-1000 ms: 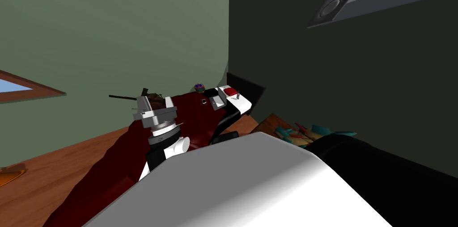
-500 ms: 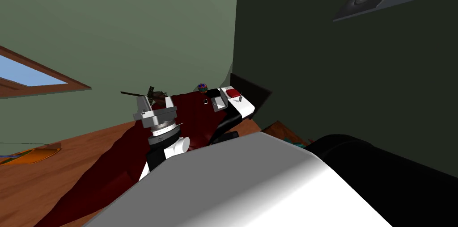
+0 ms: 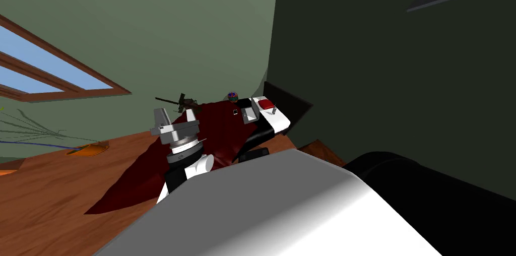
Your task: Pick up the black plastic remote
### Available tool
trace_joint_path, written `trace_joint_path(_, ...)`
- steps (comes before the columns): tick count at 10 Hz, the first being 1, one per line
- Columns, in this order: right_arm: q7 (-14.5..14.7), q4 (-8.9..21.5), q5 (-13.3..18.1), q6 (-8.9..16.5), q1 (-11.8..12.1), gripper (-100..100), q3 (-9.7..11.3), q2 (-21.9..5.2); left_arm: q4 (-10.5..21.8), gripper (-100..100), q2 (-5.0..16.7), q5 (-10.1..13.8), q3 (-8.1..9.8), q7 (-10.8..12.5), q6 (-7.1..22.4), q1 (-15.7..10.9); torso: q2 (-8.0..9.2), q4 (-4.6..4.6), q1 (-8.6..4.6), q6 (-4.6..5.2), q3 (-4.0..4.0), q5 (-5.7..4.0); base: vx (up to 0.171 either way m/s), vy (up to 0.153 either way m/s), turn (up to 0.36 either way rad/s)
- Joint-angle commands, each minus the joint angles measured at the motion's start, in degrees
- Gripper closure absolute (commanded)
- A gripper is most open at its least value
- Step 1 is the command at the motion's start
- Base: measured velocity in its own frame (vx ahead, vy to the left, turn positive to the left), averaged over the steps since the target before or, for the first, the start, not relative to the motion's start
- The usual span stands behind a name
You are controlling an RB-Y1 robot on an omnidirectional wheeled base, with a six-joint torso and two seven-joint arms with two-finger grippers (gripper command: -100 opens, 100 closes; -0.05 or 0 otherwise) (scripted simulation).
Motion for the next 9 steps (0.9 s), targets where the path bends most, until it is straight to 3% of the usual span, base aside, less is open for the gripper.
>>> trace_joint_path(1,-2.9,0.8,2.9,-0.1,0.3,-100,-2.1,1.8,0.0,0,0.0,0.0,0.0,0.0,0.0,0.0,0.0,0.0,0.0,0.0,0.0,0.0,-0.092,0.004,0.255)
trace_joint_path(2,-3.6,0.8,3.5,-0.1,0.3,-100,-2.1,1.8,0.0,0,0.0,0.0,-0.01,0.0,0.0,0.0,0.04,0.01,0.06,-0.04,0.02,0.01,-0.073,0.006,0.133)
trace_joint_path(3,-5.5,1.0,5.7,0.1,0.6,-100,-3.8,3.2,0.0,0,0.0,0.0,0.0,0.0,0.0,0.0,-0.01,0.0,0.07,0.01,0.0,0.02,-0.078,0.007,0.28)
trace_joint_path(4,-6.7,1.0,6.3,0.1,0.6,-100,-3.8,3.2,0.0,0,0.0,0.0,-0.01,0.0,0.0,0.0,0.0,0.0,0.07,-0.04,0.0,0.02,-0.068,-0.001,0.143)
trace_joint_path(5,-8.7,1.2,8.5,0.3,1.0,-100,-5.4,4.5,0.0,0,0.0,0.0,0.0,0.0,0.0,0.0,-0.03,-0.01,0.04,0.01,-0.02,0.01,-0.097,0.008,0.258)
trace_joint_path(6,-9.8,1.2,9.2,0.3,1.0,-100,-5.4,4.5,0.0,0,0.0,0.0,0.0,0.0,0.0,0.0,0.04,0.01,0.06,-0.03,0.02,0.02,-0.067,0.002,0.129)
trace_joint_path(9,-14.6,1.7,14.3,0.7,1.7,-100,-8.8,7.3,0.0,0,0.0,0.0,0.0,0.0,0.0,0.0,-0.04,-0.01,0.02,0.02,-0.02,0.01,-0.074,0.007,0.222)
